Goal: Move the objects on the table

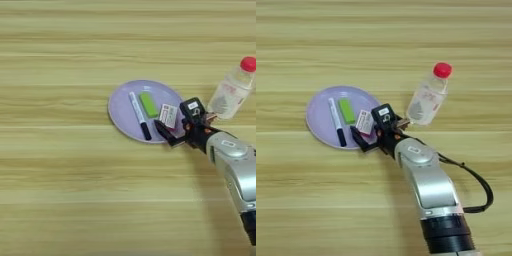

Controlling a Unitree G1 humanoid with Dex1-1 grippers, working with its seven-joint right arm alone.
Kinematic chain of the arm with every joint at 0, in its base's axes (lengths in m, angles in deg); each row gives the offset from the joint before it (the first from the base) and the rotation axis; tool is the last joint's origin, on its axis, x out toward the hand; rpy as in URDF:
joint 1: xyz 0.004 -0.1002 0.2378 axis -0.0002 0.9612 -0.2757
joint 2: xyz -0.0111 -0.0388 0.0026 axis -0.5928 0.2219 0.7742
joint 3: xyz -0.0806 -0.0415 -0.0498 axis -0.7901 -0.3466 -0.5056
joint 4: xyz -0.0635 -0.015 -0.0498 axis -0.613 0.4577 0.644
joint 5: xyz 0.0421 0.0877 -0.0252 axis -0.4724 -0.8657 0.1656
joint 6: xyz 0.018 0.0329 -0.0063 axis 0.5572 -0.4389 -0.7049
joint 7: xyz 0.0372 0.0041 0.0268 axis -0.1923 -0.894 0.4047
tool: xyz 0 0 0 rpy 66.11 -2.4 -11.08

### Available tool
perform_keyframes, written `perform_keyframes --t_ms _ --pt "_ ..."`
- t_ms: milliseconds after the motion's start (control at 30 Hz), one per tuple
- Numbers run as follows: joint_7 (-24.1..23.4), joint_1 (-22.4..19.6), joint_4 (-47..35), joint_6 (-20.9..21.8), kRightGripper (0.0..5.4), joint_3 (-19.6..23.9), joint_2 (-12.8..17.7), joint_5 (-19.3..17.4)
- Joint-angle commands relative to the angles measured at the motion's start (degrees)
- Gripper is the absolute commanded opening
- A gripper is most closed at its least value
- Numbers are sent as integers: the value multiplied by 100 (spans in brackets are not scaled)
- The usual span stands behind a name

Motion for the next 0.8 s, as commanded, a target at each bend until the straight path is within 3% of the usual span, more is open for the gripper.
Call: perform_keyframes --t_ms 33,800 --pt "15 -340 11 133 539 -9 45 -14" --pt "52 -366 402 123 523 -16 5 -35"
